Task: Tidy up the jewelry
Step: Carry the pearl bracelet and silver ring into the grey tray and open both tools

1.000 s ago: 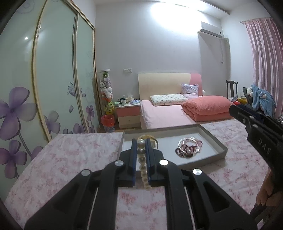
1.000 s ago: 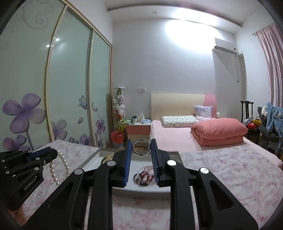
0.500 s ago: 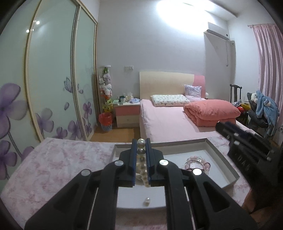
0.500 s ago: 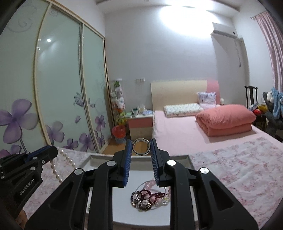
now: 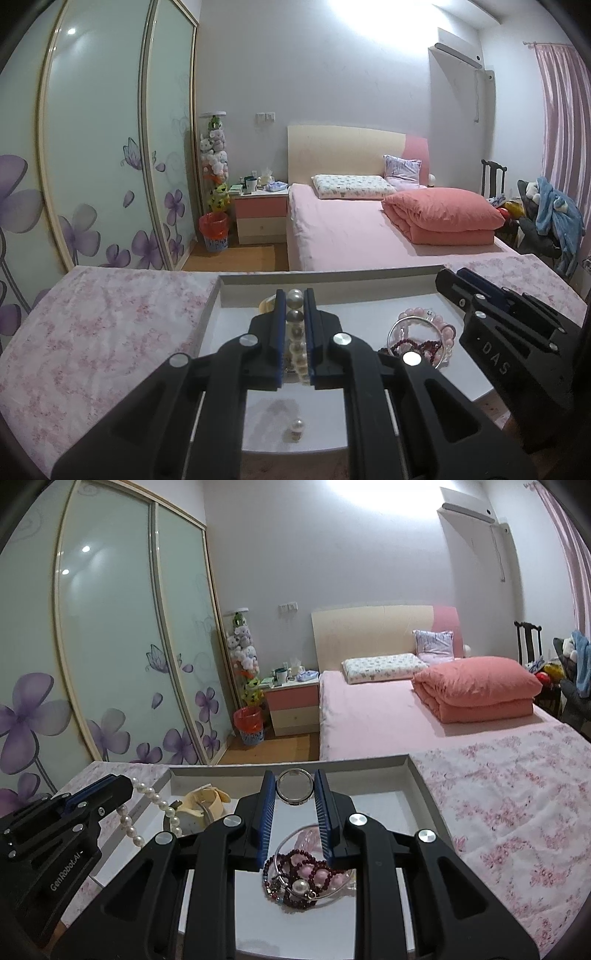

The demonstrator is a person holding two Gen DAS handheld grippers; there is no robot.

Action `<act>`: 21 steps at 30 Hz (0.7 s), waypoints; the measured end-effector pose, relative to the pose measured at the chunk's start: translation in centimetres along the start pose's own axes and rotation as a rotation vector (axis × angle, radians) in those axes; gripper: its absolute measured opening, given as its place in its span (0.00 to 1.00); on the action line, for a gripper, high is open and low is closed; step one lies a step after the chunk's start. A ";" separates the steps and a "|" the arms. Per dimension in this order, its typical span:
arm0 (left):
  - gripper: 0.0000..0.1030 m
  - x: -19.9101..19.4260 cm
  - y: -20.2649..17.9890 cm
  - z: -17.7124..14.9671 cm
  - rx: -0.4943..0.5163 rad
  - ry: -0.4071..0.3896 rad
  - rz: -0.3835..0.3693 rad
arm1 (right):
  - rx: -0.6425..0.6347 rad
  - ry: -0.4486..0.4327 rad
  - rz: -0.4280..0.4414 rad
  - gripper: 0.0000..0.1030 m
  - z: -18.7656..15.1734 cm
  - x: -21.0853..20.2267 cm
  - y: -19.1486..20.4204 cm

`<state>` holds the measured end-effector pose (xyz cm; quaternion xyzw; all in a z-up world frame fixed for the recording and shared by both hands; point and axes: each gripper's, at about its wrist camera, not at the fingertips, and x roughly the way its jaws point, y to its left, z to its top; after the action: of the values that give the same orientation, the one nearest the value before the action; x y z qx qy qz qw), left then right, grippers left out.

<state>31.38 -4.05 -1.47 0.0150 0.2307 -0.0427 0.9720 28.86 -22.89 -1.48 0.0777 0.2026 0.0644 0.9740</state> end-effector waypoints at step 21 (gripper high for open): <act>0.35 1.5 1.9 -0.6 -0.105 0.040 -0.050 | 0.045 -0.007 -0.011 0.44 0.2 0.5 -1.0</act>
<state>32.59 -2.24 -2.63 -0.0409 0.2522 -0.0543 0.9653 29.52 -23.84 -1.69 0.0987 0.2012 0.0540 0.9731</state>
